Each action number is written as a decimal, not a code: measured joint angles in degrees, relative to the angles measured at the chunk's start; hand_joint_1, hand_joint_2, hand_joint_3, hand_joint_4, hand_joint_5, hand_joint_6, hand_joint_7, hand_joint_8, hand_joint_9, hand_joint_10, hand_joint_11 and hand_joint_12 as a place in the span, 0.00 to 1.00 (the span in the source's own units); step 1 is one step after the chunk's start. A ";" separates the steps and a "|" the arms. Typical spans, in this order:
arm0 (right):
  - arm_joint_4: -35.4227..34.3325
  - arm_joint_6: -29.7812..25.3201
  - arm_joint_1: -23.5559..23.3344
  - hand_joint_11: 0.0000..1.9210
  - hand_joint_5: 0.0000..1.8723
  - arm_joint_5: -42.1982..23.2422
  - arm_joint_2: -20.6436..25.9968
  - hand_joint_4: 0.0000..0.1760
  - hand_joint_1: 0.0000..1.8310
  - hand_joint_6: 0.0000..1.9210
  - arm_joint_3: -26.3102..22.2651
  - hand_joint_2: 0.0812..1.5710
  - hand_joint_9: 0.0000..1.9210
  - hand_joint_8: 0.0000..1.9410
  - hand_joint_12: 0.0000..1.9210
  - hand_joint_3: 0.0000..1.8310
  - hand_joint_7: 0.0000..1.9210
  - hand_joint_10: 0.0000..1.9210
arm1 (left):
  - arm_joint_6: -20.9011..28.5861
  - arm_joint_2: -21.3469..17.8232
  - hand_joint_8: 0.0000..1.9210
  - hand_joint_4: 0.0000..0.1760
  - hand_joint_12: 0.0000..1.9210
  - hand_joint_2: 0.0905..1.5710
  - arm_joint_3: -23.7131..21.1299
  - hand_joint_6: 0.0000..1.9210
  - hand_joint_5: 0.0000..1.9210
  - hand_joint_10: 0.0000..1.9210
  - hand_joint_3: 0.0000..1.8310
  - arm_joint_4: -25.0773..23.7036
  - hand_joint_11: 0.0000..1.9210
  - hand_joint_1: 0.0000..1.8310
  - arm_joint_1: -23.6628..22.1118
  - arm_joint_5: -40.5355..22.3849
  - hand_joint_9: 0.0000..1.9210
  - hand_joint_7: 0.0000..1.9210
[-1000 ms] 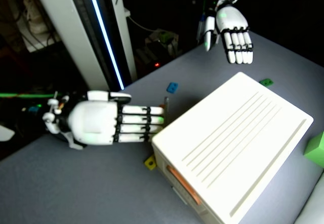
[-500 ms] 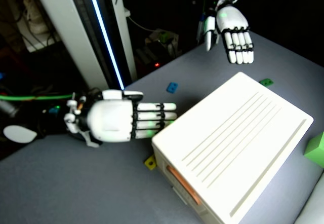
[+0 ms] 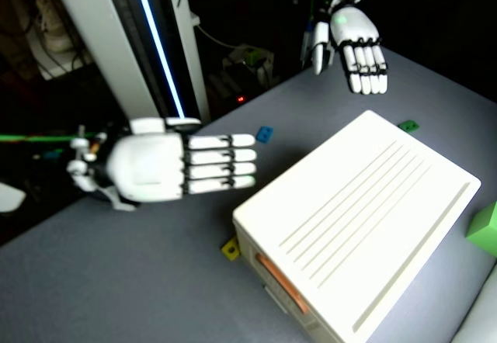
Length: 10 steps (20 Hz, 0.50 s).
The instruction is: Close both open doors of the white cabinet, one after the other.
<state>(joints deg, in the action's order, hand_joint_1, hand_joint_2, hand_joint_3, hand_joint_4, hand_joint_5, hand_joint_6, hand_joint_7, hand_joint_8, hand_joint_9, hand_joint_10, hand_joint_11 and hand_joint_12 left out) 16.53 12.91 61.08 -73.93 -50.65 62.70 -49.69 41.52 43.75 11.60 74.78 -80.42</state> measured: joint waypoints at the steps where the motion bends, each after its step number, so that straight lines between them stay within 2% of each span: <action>1: -2.99 0.46 0.22 0.03 0.06 -2.93 0.46 0.00 0.00 0.01 0.00 0.95 0.04 0.01 0.02 0.00 0.05 0.01 | 0.07 0.00 0.00 0.00 0.15 0.94 0.02 0.00 0.01 0.00 0.00 0.07 0.00 0.00 0.00 -1.27 0.03 0.02; 2: -6.54 1.46 0.22 0.04 0.08 -6.12 0.61 0.00 0.03 0.01 0.00 0.94 0.05 0.01 0.02 0.00 0.07 0.01 | 0.07 0.00 0.00 0.00 0.23 0.96 0.09 0.00 0.02 0.00 0.00 0.55 0.00 0.00 0.00 -2.60 0.05 0.03; 4: -9.62 3.87 0.22 0.03 0.07 -9.57 0.70 0.00 0.02 0.00 0.00 0.95 0.05 0.00 0.02 0.00 0.07 0.00 | 0.55 0.02 0.00 0.00 0.26 0.95 0.85 0.00 0.02 0.00 0.00 1.62 0.00 0.00 0.04 -4.90 0.05 0.03; 5: -10.88 5.11 0.22 0.01 0.10 -10.73 0.68 0.00 0.00 0.00 0.00 0.94 0.10 0.00 0.28 0.00 0.11 0.00 | 1.81 0.07 0.00 0.00 0.26 0.97 1.70 0.00 0.03 0.00 0.00 3.08 0.00 0.07 0.02 -6.84 0.02 0.02; 6: -12.20 5.53 0.22 0.00 0.11 -11.65 0.61 0.00 0.01 0.00 0.02 0.95 0.11 0.00 0.35 0.00 0.11 0.00 | 2.67 0.07 0.00 0.00 0.26 0.96 2.40 0.00 0.03 0.00 0.00 4.11 0.00 0.09 -0.20 -8.37 0.03 0.02; 7: -13.88 6.05 0.50 0.00 0.11 -13.05 0.20 0.00 0.04 0.00 0.35 0.93 0.11 0.00 0.37 0.00 0.11 0.00 | 3.58 0.20 0.00 0.00 0.08 0.98 3.04 0.01 0.01 0.00 0.00 5.01 0.00 0.04 -0.35 -9.79 0.01 0.00; 8: -16.11 6.12 0.63 0.00 0.11 -14.71 -0.74 0.00 0.08 0.00 1.33 0.93 0.11 0.00 0.40 0.00 0.10 0.00 | 4.83 0.35 0.00 0.04 0.02 0.98 3.72 0.01 0.01 0.00 0.00 5.60 0.00 0.07 -1.22 -10.84 0.00 0.00; 9: -18.49 6.21 0.63 0.00 0.11 -15.50 -1.44 0.00 0.18 0.00 2.10 0.92 0.08 0.00 0.30 0.00 0.08 0.00 | 5.60 0.90 0.00 0.00 0.02 0.98 4.50 0.01 0.02 0.00 0.00 5.66 0.02 0.12 -2.36 -11.34 0.00 0.00; 10: -20.26 6.23 0.63 0.00 0.11 -16.17 -1.84 0.02 0.27 0.00 3.02 0.91 0.04 0.00 0.16 0.00 0.06 0.00 | 6.43 1.38 0.00 0.00 0.00 0.99 5.22 0.00 0.01 0.00 0.00 5.27 0.00 0.13 -3.39 -11.50 0.00 0.00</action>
<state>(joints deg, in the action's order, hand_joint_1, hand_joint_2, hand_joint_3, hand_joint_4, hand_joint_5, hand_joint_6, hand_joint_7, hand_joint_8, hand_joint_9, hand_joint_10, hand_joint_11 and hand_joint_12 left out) -3.73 19.14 61.71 -90.11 -52.49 65.71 -43.27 42.89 48.97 16.86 71.40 -91.92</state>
